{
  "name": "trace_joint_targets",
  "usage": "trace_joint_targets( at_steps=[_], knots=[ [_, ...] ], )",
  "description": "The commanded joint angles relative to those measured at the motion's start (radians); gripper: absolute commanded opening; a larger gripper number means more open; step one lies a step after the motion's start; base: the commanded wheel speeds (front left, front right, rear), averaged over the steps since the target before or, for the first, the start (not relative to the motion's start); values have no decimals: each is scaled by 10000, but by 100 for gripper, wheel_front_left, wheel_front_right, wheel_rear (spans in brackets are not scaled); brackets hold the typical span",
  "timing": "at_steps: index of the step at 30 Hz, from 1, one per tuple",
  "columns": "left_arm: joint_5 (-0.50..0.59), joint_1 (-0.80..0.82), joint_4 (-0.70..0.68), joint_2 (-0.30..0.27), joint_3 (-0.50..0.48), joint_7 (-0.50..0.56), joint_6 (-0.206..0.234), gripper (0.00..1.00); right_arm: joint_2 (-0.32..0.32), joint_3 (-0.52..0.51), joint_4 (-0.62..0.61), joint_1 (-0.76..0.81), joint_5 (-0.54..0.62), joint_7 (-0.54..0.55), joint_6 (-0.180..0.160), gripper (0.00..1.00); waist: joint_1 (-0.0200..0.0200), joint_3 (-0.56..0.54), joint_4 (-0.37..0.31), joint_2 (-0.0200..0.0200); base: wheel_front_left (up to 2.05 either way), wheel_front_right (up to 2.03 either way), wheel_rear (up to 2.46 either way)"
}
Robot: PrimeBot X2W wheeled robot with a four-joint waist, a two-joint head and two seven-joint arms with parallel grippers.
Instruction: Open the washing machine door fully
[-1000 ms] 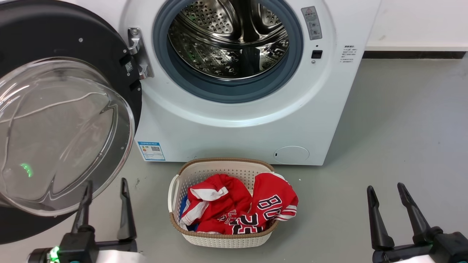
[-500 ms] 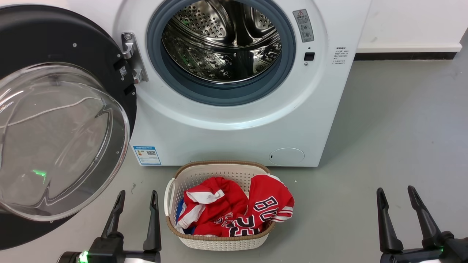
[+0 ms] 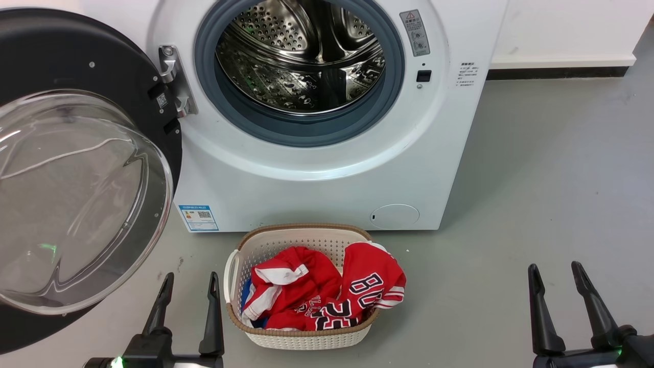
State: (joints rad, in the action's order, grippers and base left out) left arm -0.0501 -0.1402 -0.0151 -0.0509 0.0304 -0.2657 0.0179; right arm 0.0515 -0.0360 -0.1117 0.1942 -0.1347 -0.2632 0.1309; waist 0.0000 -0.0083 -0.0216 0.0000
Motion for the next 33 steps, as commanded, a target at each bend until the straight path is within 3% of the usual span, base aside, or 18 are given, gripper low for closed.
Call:
trace_joint_targets(
  at_steps=[1,2,3,11,33],
  knots=[
    [-50,-45,31,9,-14,24,10,100,-26,-12,-6,112,-60,-21,-2,100,0,2,-3,0,0,0,0],
    [-13,-26,48,8,-15,24,18,100,-26,-23,-7,115,-50,-21,-2,100,0,1,0,0,0,0,0],
    [15,5,44,0,-11,0,0,0,0,-19,6,3,-33,0,0,0,0,1,-2,0,0,0,0],
    [-619,-9,476,-16,4,95,-47,0,27,43,484,-48,-664,101,0,0,0,5,2,0,0,0,0],
    [-5074,744,1131,-224,-147,934,-463,0,259,115,1350,-934,-4906,891,0,0,0,24,40,0,0,0,0]
  ],
)
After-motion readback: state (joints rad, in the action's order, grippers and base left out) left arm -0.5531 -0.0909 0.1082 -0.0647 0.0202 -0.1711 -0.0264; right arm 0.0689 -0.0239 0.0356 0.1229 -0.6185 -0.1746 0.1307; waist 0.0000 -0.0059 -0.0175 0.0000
